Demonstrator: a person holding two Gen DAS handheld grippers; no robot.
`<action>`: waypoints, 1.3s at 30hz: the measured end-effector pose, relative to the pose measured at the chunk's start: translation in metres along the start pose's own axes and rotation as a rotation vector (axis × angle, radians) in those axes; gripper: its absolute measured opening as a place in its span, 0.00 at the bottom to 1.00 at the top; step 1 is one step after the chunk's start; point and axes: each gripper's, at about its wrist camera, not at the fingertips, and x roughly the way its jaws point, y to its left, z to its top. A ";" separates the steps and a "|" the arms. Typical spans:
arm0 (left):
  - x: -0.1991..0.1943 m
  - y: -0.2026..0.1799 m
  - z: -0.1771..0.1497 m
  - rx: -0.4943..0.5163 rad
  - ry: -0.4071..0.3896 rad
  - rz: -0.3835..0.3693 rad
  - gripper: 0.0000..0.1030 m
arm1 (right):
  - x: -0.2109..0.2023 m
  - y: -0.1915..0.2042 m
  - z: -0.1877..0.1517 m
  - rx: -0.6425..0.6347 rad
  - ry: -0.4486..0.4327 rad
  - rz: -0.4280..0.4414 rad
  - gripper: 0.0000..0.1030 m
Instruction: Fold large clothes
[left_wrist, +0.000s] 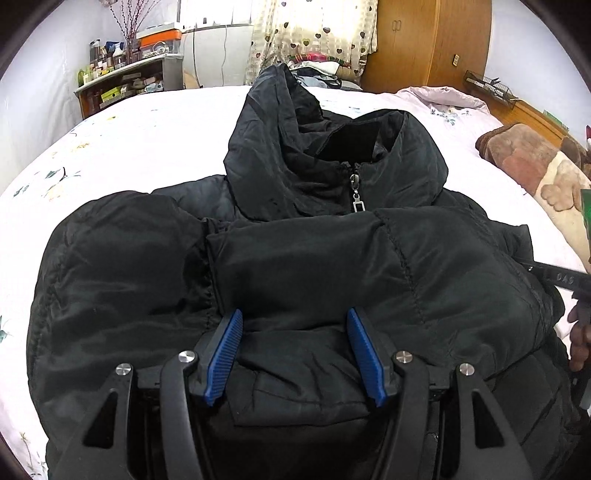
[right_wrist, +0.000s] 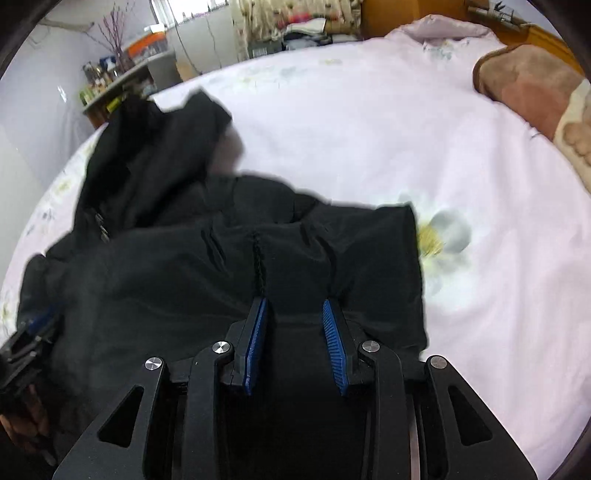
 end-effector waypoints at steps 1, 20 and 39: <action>0.001 0.000 0.000 0.001 0.001 0.001 0.60 | 0.002 0.004 0.000 -0.017 -0.005 -0.021 0.31; 0.004 0.037 0.029 0.055 0.008 0.118 0.60 | -0.001 -0.018 0.014 0.017 -0.016 -0.087 0.31; -0.031 0.054 -0.002 -0.002 0.023 0.075 0.60 | -0.028 0.059 -0.032 -0.130 -0.010 0.001 0.31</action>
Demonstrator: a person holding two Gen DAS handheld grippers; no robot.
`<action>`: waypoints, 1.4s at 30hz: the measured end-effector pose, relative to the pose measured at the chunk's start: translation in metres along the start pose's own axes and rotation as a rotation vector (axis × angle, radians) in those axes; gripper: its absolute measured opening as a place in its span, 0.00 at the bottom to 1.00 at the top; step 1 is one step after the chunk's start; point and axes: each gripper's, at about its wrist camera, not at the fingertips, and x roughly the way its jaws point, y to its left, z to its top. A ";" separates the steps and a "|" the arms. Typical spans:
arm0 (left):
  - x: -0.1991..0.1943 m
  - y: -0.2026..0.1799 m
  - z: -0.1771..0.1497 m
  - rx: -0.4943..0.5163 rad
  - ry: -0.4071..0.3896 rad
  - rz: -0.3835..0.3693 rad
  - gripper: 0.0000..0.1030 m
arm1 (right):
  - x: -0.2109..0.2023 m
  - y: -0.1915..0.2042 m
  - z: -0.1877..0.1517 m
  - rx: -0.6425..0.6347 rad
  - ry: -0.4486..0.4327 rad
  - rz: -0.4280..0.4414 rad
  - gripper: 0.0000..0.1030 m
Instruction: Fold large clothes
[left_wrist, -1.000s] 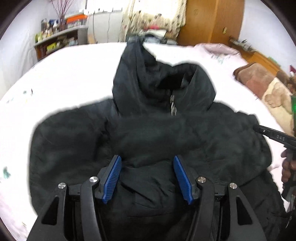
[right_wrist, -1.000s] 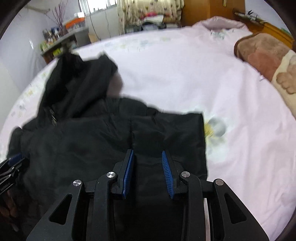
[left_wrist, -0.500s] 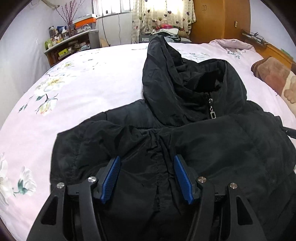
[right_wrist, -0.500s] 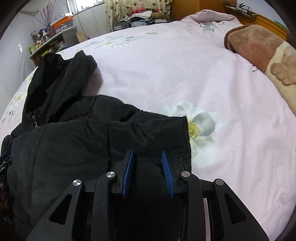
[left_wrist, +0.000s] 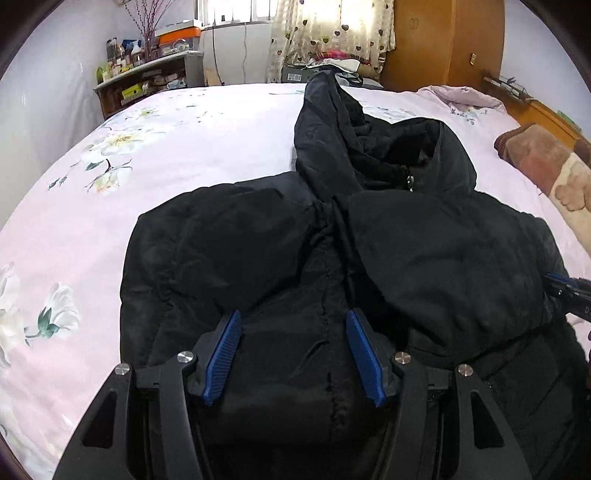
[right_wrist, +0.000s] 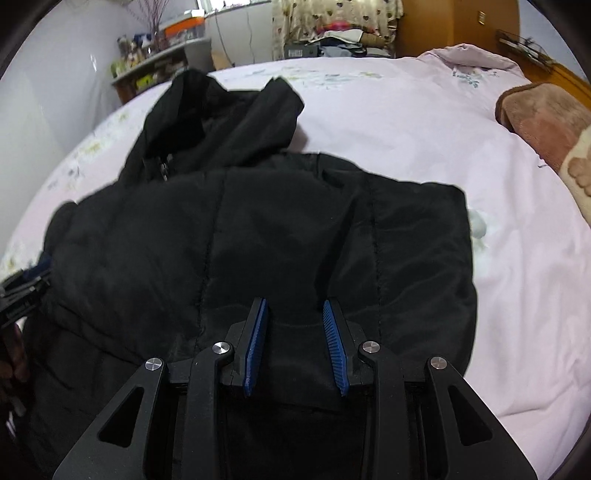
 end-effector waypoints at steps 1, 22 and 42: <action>0.000 -0.001 0.001 0.004 0.000 0.003 0.60 | 0.002 0.000 0.001 0.004 0.005 -0.002 0.31; -0.133 0.006 -0.036 -0.051 -0.060 -0.093 0.60 | -0.107 0.046 -0.042 0.037 -0.071 0.071 0.38; -0.130 -0.001 0.048 -0.027 -0.128 -0.155 0.62 | -0.124 0.057 0.023 0.002 -0.125 0.120 0.39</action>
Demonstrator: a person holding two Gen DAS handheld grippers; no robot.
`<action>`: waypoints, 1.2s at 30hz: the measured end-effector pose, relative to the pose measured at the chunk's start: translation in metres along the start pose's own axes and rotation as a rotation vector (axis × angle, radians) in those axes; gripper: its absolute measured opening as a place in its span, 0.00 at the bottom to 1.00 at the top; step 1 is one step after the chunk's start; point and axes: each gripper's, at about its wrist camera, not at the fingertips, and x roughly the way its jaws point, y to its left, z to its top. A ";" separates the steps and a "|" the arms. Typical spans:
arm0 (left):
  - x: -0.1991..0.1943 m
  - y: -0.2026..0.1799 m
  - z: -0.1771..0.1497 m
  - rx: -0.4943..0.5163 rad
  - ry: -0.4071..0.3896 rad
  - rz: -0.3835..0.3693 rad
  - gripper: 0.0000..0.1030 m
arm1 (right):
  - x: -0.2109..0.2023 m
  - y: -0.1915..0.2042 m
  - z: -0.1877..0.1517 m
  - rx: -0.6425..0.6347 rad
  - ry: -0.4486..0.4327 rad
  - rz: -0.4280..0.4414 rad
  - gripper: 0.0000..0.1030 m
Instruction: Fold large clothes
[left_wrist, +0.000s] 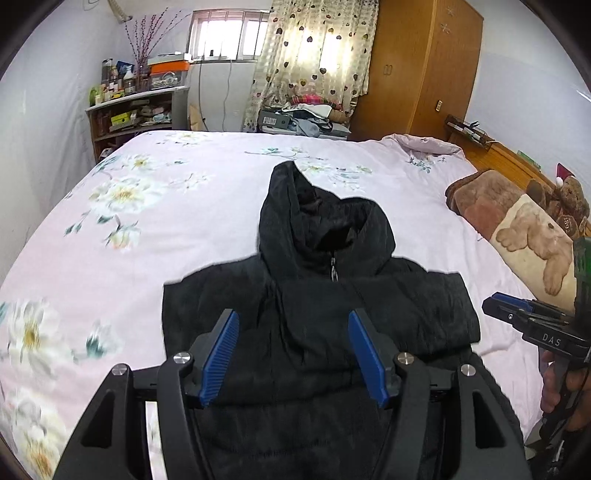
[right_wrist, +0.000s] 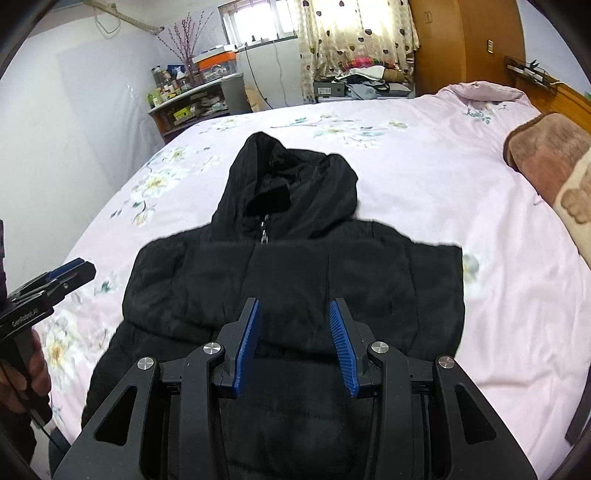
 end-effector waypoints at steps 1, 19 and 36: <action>0.005 0.000 0.006 0.007 -0.001 -0.001 0.63 | 0.003 -0.001 0.008 -0.002 -0.005 -0.001 0.39; 0.174 0.008 0.112 0.020 0.064 0.000 0.63 | 0.145 -0.056 0.127 0.084 0.049 0.019 0.42; 0.277 0.009 0.130 -0.008 0.139 -0.005 0.04 | 0.249 -0.073 0.173 0.118 0.143 -0.014 0.09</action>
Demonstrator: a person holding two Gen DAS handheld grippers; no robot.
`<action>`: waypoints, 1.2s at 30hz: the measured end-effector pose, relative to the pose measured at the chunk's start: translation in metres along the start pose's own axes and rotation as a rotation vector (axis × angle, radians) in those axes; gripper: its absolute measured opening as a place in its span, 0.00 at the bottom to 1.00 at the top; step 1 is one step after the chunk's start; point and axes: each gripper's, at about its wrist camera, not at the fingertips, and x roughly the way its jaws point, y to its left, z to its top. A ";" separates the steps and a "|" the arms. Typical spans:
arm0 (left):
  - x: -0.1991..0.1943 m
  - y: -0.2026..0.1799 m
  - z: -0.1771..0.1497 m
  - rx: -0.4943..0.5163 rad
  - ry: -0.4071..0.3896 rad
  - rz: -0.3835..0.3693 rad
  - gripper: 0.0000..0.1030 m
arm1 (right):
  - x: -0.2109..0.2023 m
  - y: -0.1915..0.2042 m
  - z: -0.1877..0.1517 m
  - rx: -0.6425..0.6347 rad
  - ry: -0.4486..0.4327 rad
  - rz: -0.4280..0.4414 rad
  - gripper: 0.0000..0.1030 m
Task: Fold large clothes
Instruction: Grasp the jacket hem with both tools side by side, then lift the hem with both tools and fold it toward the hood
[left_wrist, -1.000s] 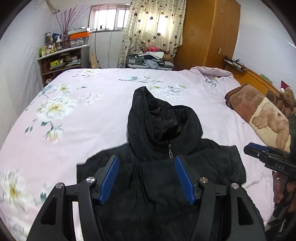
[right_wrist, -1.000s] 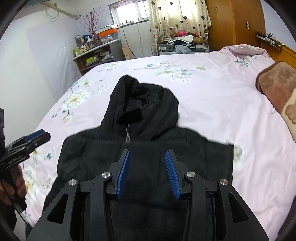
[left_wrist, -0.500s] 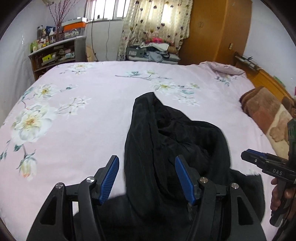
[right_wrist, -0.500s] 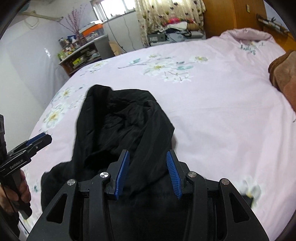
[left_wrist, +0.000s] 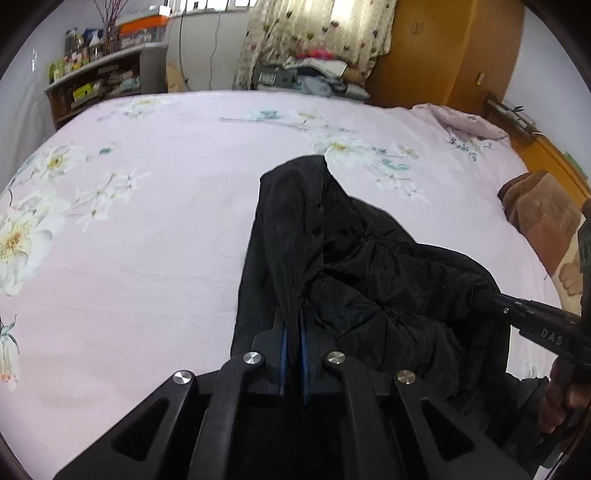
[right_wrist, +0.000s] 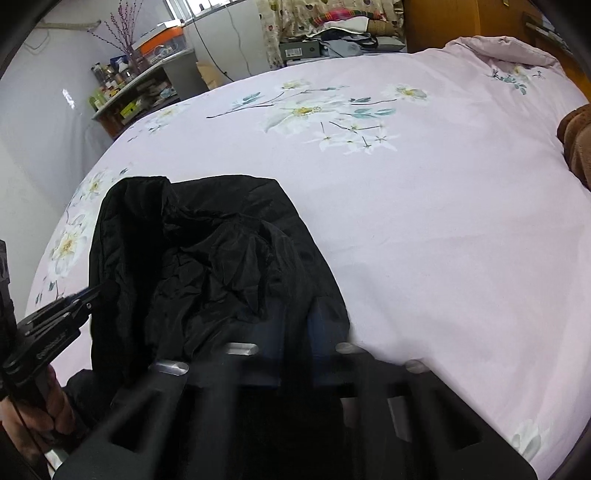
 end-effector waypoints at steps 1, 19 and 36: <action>-0.006 0.000 -0.002 0.007 -0.014 0.006 0.04 | -0.008 0.001 -0.003 -0.006 -0.020 0.008 0.08; -0.174 0.024 -0.082 -0.094 -0.189 -0.087 0.03 | -0.182 0.028 -0.112 -0.030 -0.219 0.080 0.08; -0.198 0.046 -0.219 -0.133 -0.011 0.003 0.04 | -0.181 -0.012 -0.242 0.100 -0.033 0.104 0.08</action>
